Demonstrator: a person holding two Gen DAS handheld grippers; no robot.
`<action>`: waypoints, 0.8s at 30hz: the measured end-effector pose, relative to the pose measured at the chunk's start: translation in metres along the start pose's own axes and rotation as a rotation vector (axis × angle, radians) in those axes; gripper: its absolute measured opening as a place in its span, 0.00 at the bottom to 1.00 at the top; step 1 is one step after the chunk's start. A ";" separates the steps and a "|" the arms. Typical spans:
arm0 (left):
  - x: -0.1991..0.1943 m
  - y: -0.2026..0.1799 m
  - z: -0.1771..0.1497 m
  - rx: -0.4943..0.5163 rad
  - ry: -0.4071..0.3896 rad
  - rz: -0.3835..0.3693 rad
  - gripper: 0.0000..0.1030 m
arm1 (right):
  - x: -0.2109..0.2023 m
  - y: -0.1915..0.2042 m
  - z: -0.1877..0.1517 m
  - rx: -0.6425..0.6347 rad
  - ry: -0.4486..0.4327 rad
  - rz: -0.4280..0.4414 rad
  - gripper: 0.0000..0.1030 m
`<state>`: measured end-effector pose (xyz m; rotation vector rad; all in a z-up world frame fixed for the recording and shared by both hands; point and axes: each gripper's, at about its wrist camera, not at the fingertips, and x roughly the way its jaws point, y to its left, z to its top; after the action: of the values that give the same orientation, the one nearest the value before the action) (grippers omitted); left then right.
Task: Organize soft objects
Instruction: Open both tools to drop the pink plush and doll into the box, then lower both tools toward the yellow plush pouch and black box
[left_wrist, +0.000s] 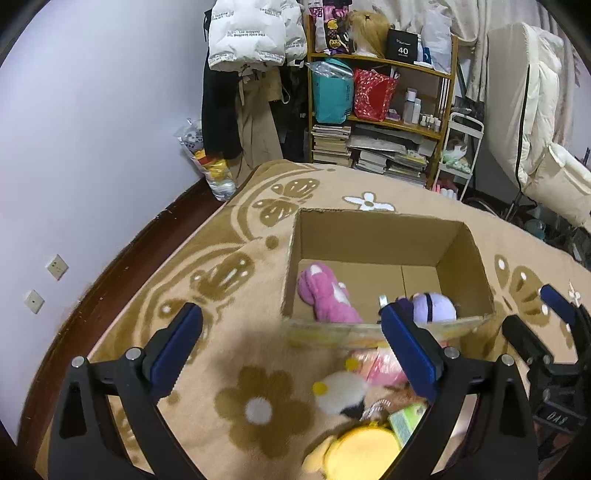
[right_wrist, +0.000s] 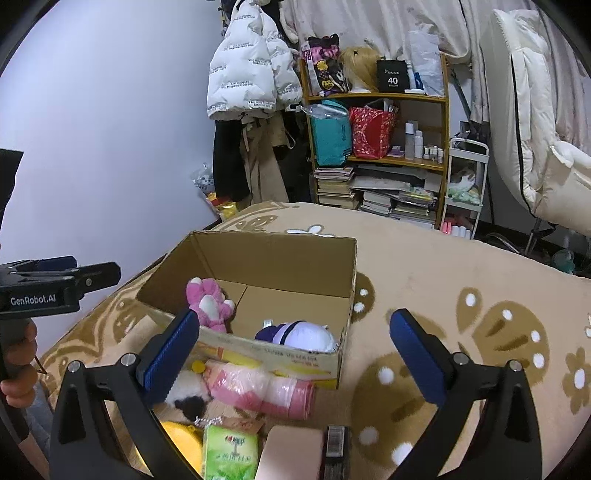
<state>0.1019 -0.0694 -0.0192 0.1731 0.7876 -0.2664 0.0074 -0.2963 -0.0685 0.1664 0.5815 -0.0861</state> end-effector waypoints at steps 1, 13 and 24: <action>-0.004 0.001 -0.002 0.008 0.000 0.005 0.94 | -0.003 0.001 0.000 -0.001 -0.001 0.001 1.00; -0.036 0.004 -0.031 0.031 0.044 0.043 0.94 | -0.041 0.001 -0.009 0.028 0.010 -0.016 1.00; -0.021 0.003 -0.057 0.035 0.164 0.043 0.94 | -0.045 -0.011 -0.019 0.098 0.092 -0.005 1.00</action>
<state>0.0502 -0.0484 -0.0439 0.2470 0.9407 -0.2269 -0.0418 -0.3021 -0.0605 0.2650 0.6699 -0.1126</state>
